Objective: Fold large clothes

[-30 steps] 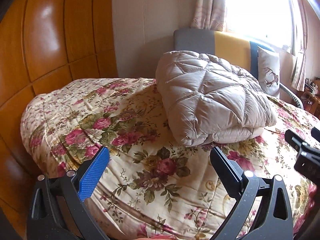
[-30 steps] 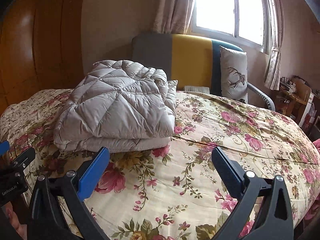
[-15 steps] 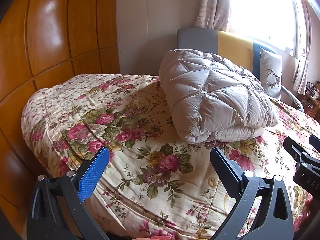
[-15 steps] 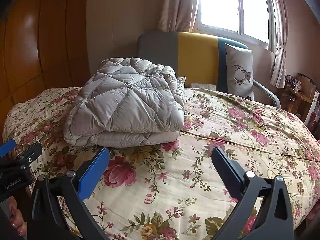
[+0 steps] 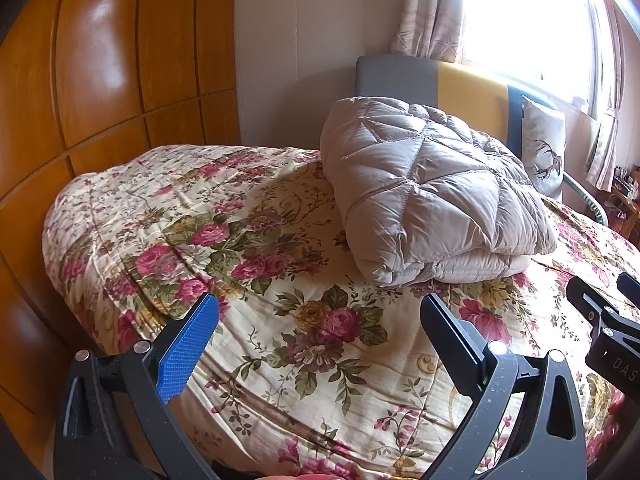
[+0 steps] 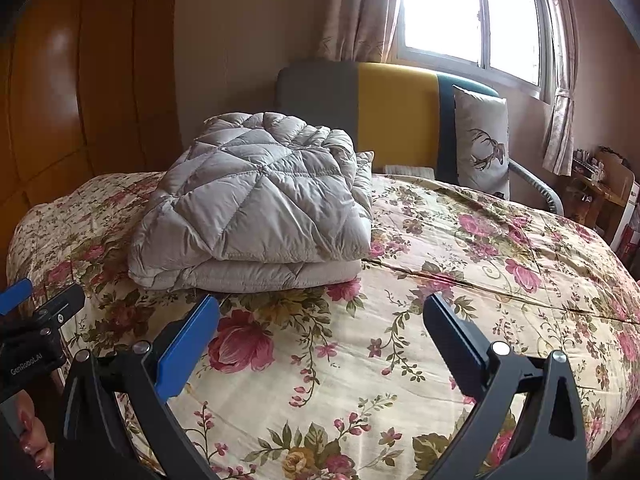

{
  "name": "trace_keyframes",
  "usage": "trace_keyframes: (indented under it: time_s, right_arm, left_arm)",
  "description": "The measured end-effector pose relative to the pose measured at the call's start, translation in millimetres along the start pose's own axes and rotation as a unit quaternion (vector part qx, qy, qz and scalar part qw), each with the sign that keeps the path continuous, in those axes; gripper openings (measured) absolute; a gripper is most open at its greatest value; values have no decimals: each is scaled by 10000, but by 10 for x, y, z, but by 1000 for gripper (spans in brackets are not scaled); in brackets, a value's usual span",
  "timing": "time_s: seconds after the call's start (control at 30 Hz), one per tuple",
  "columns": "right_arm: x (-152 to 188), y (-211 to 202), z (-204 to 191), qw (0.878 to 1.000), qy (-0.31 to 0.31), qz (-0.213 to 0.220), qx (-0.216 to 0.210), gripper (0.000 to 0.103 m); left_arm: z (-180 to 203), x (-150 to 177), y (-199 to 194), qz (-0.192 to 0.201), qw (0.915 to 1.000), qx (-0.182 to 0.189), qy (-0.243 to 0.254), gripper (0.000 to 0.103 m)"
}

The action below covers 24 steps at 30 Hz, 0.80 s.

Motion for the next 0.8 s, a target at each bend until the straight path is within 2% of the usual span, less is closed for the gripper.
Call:
trace_keyframes:
  time_s: [0.8]
  right_arm:
    - [8,9,-19,10000,3,-27,-59,101]
  left_arm:
    - [-2,49,6,-96,9999,17,-45,100]
Point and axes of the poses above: each gripper's, at about its wrist camera, not at the fingertips, and y roughly the way its jaws point, z to its right, x to its underside, the point moved 3 cm from there along y, roughly the way its jaws point, and after that the axes turned 5 degrees about -x, right-handed, at the moved point
